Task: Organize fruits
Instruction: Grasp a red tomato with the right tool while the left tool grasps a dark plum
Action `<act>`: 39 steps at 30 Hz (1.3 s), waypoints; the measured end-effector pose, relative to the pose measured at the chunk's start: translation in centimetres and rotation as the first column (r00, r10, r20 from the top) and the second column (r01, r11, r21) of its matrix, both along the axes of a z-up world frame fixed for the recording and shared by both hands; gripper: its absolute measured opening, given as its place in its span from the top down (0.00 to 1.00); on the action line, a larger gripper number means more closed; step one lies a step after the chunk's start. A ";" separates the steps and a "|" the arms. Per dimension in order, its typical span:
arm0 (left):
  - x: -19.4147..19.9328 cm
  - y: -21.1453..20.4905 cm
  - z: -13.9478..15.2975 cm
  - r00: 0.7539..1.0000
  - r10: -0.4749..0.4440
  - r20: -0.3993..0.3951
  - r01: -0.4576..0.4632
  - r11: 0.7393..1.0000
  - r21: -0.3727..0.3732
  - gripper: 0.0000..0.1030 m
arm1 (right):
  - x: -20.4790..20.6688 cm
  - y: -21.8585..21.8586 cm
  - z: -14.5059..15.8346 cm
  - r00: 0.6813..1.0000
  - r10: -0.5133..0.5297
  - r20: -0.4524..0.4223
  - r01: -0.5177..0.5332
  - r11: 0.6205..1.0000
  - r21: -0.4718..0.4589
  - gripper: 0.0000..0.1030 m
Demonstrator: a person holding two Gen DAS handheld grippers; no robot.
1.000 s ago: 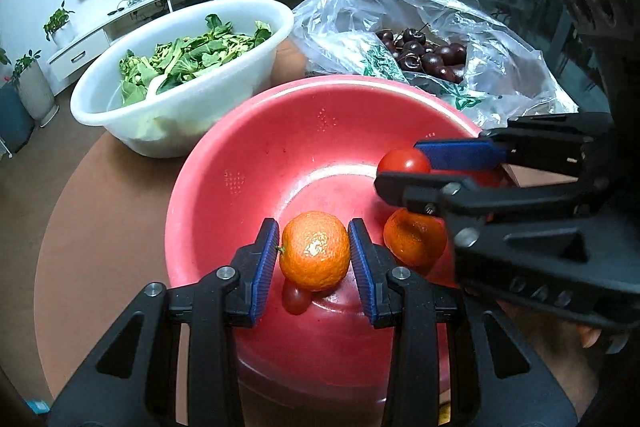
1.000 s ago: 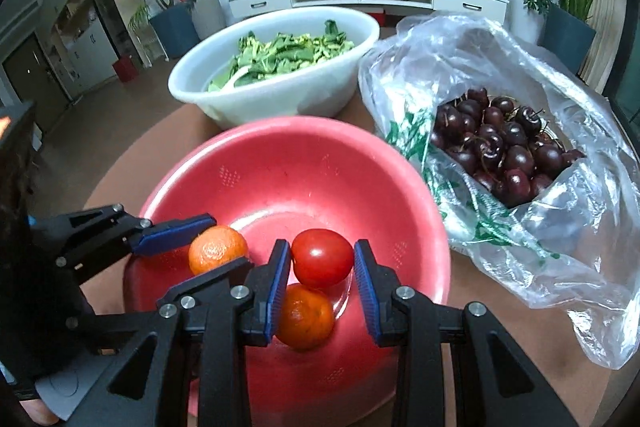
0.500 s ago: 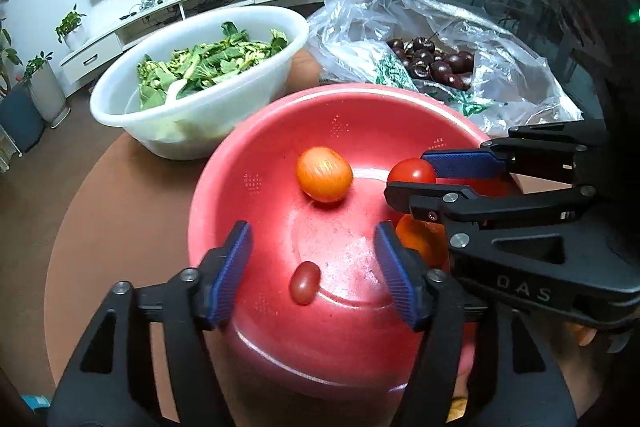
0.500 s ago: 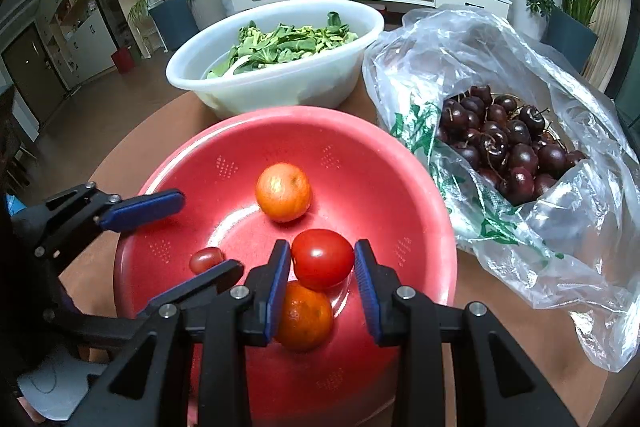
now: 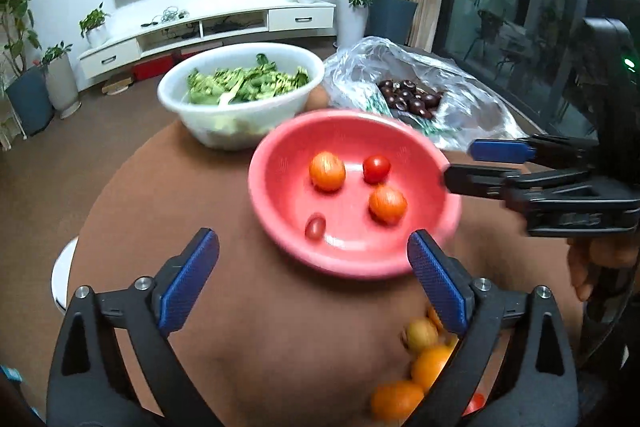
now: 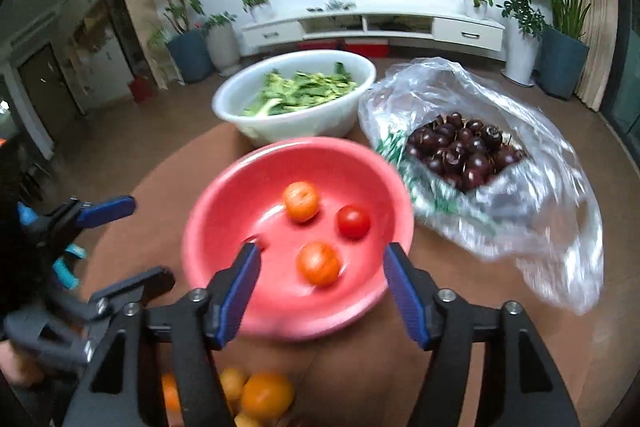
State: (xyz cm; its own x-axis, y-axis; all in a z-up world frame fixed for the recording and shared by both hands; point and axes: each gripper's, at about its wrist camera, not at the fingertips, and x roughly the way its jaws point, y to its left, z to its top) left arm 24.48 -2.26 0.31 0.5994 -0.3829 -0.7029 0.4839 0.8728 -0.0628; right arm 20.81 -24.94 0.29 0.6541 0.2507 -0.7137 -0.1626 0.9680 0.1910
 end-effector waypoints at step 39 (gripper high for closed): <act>-18.4 4.3 -5.1 0.995 -0.054 -0.080 0.056 0.998 0.020 0.00 | -13.8 8.4 -8.1 0.906 0.408 -0.115 -0.420 0.901 -0.111 0.57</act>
State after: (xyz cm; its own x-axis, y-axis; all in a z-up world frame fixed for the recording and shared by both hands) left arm 6.07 2.04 -4.77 0.5199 -0.3977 -0.7560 0.5252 0.8468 -0.0842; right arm 7.01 -16.53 -7.78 0.4455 0.3864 -0.8076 -0.5427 0.8340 0.0997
